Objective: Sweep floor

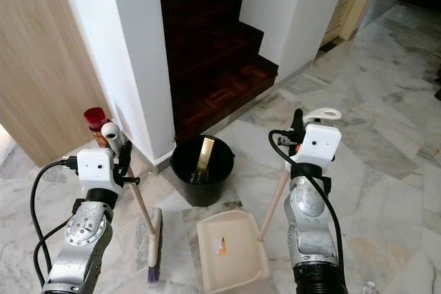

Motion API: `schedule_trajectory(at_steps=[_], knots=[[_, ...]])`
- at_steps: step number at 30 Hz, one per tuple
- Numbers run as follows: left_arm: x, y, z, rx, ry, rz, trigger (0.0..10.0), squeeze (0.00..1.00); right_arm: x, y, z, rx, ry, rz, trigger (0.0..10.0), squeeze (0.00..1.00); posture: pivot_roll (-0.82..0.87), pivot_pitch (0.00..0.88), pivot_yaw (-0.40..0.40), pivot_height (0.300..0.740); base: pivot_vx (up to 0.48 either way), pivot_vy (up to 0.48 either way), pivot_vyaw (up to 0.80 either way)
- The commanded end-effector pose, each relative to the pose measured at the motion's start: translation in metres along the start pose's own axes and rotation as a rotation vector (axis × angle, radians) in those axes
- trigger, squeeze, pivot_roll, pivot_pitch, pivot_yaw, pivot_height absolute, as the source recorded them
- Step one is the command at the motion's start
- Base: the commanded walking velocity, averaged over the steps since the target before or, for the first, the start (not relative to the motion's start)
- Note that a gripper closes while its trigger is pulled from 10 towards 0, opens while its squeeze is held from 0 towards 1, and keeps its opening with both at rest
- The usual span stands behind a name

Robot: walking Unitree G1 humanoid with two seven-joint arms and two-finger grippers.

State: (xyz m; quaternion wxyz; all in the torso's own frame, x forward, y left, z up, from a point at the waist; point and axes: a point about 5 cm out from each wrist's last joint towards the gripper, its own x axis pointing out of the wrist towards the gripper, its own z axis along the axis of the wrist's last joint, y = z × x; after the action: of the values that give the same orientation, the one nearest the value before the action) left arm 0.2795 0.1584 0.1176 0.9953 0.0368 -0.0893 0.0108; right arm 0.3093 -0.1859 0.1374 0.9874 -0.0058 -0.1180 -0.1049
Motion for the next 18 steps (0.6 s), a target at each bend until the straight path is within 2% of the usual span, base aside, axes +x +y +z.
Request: schedule_trajectory(at_steps=[1,18], knots=[[0.0043,-0.0011,0.0076,0.013,-0.033,-0.002,10.0,0.0,0.0048,-0.0021,0.0056,0.006,-0.015,-0.013,10.0,0.0,0.06,0.041,-0.057,0.74,0.0,0.0,-0.56],[0.0055,-0.0042,0.008,0.025,-0.034,-0.022,10.0,0.0,0.0057,-0.0002,0.0047,0.004,-0.008,-0.01,10.0,0.0,0.06,0.03,-0.057,0.74,0.0,0.0,-0.8]])
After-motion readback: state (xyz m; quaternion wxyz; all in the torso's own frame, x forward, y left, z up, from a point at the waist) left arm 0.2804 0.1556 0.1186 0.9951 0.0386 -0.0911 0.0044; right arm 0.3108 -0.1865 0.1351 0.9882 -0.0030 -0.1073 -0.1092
